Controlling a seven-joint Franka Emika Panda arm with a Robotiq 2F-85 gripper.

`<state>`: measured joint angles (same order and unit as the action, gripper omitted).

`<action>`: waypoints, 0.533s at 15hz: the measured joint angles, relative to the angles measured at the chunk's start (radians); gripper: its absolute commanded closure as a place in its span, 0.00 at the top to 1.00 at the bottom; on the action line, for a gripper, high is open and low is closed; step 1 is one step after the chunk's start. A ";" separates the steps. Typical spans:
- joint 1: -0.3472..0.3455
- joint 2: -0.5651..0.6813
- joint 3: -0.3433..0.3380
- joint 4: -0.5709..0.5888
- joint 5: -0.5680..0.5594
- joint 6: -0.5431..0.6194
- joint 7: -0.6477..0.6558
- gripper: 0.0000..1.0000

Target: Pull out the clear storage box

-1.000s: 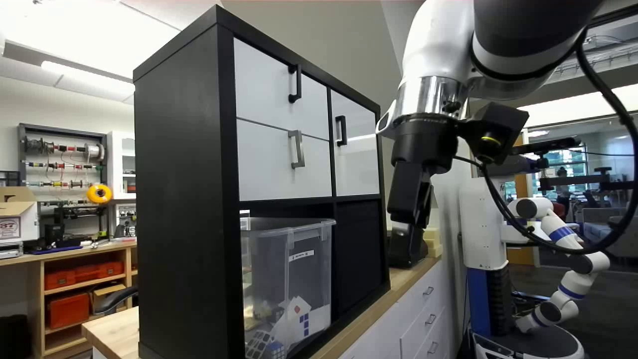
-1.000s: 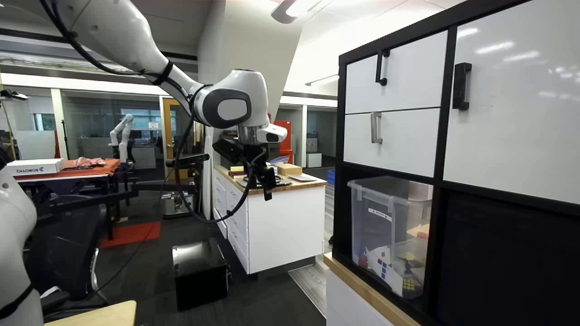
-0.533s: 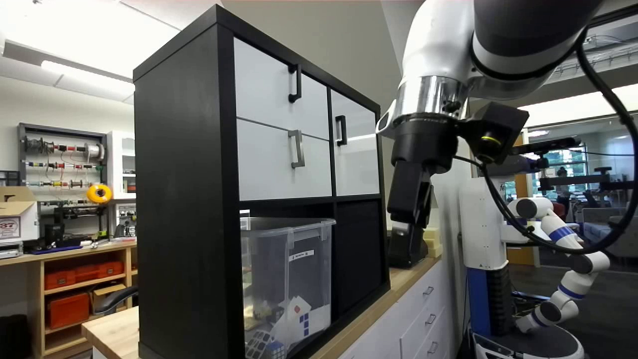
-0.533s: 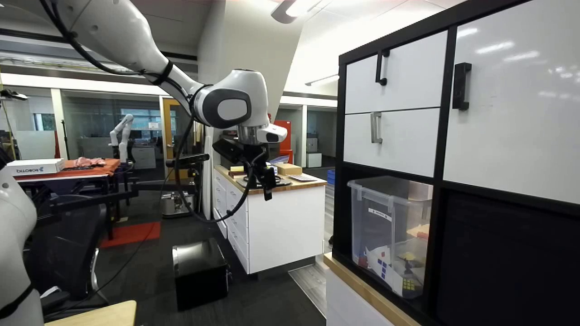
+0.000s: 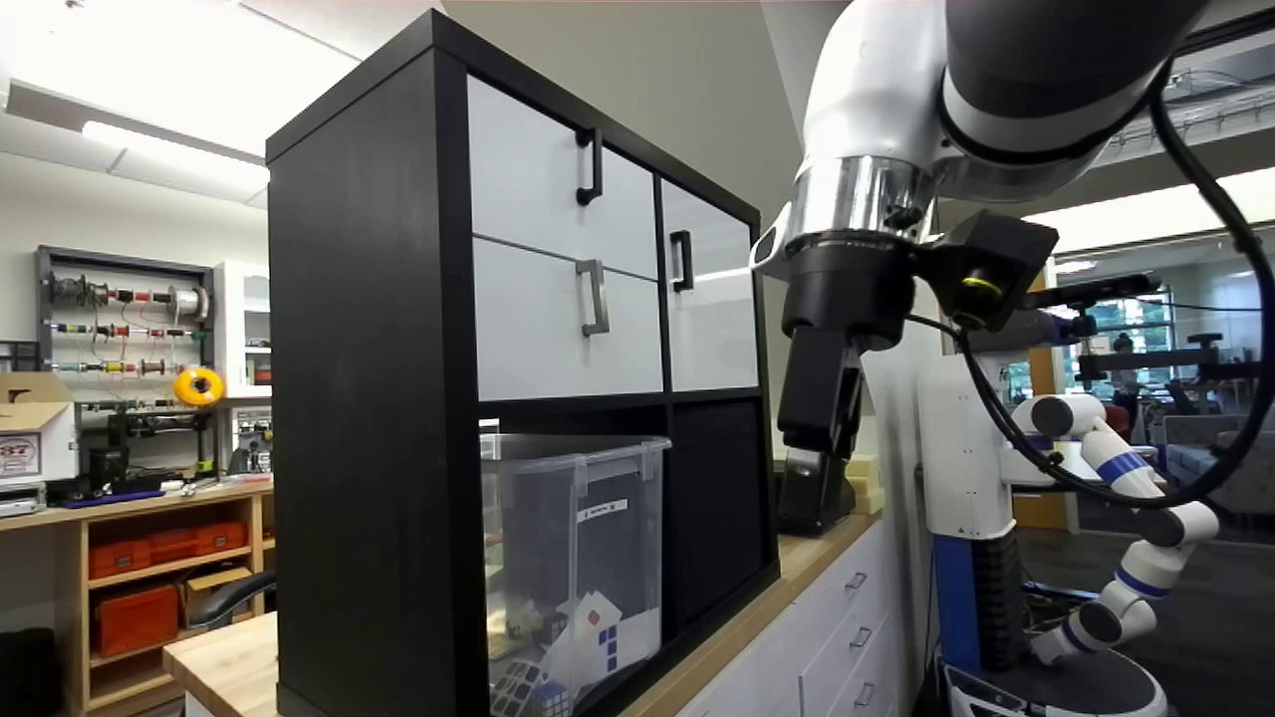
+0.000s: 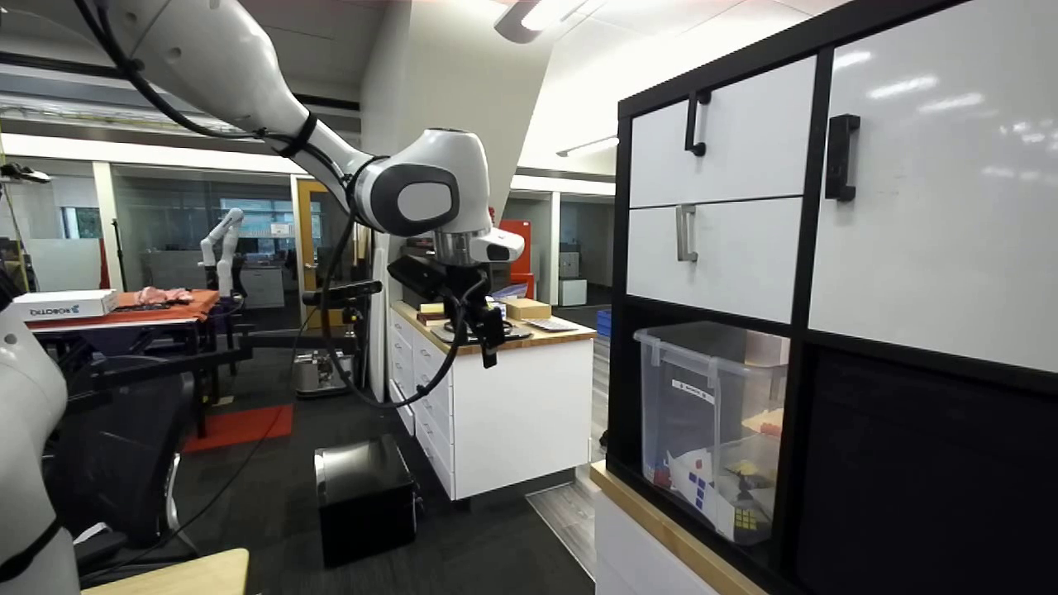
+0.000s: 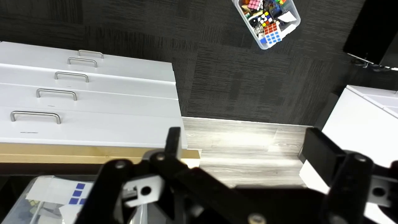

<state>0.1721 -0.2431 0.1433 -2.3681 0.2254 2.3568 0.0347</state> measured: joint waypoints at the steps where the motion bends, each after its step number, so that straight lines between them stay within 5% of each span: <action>1: 0.000 0.004 -0.001 0.000 -0.004 0.001 -0.017 1.00; 8: -0.014 0.065 -0.021 0.000 -0.125 0.118 -0.127 1.00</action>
<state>0.1583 -0.1783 0.1223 -2.3683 0.0999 2.4747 -0.0920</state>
